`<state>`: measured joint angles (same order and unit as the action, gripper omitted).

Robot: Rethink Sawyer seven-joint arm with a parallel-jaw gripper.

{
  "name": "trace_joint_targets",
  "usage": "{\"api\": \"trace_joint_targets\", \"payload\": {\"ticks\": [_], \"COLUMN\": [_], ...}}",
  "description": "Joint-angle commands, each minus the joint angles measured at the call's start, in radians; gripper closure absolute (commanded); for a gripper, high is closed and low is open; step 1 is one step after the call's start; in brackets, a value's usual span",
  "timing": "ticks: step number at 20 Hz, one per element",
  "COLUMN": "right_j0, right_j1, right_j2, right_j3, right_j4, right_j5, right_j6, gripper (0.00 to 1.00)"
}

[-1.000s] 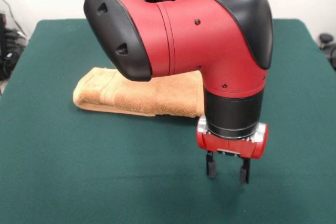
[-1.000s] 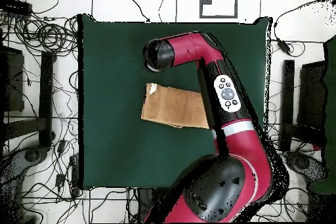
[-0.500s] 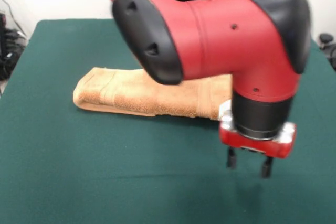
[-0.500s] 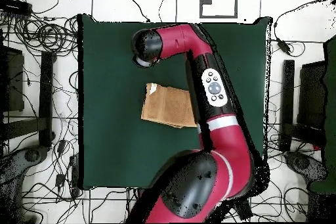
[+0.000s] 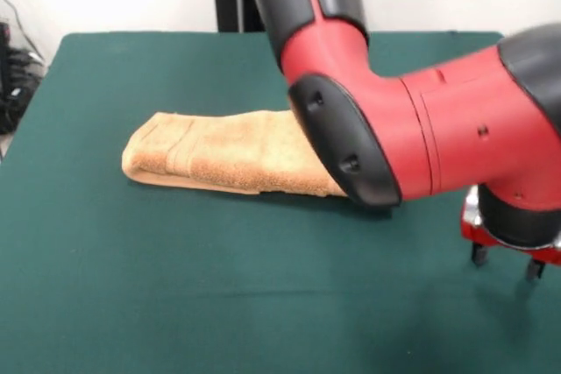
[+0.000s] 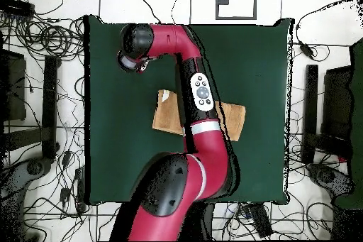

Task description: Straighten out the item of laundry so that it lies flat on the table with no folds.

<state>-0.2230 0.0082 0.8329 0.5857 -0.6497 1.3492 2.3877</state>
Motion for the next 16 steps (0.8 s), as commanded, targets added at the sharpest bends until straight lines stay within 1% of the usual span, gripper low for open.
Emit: {"api": "trace_joint_targets", "payload": {"ticks": [1, 3, 5, 8, 9, 10, 12, 14, 15, 16], "right_j0": [0.045, 0.041, 0.035, 0.028, 0.028, 0.031, 0.036, 0.034, 0.03, 0.011], "right_j1": [0.113, 0.122, 0.104, 0.037, 0.019, -0.008, -0.031, -0.032, -0.029, 0.0], "right_j2": [0.039, 0.025, -0.014, -0.113, -0.135, -0.172, -0.21, -0.221, -0.215, -0.184], "right_j3": [-0.142, -0.128, -0.088, 0.011, 0.031, 0.057, 0.078, 0.084, 0.088, 0.07], "right_j4": [0.003, -0.001, -0.008, -0.04, -0.05, -0.079, -0.107, -0.105, -0.09, -0.053], "right_j5": [0.042, -0.006, -0.023, -0.045, -0.049, -0.061, -0.066, -0.053, -0.044, -0.006], "right_j6": [-0.112, -0.15, -0.182, -0.21, -0.214, -0.226, -0.244, -0.252, -0.247, -0.263], "gripper": [0.0, 0.0, 0.0, 0.0, 0.0, 0.0, 0.0, 0.0, 0.0, 0.0]}}
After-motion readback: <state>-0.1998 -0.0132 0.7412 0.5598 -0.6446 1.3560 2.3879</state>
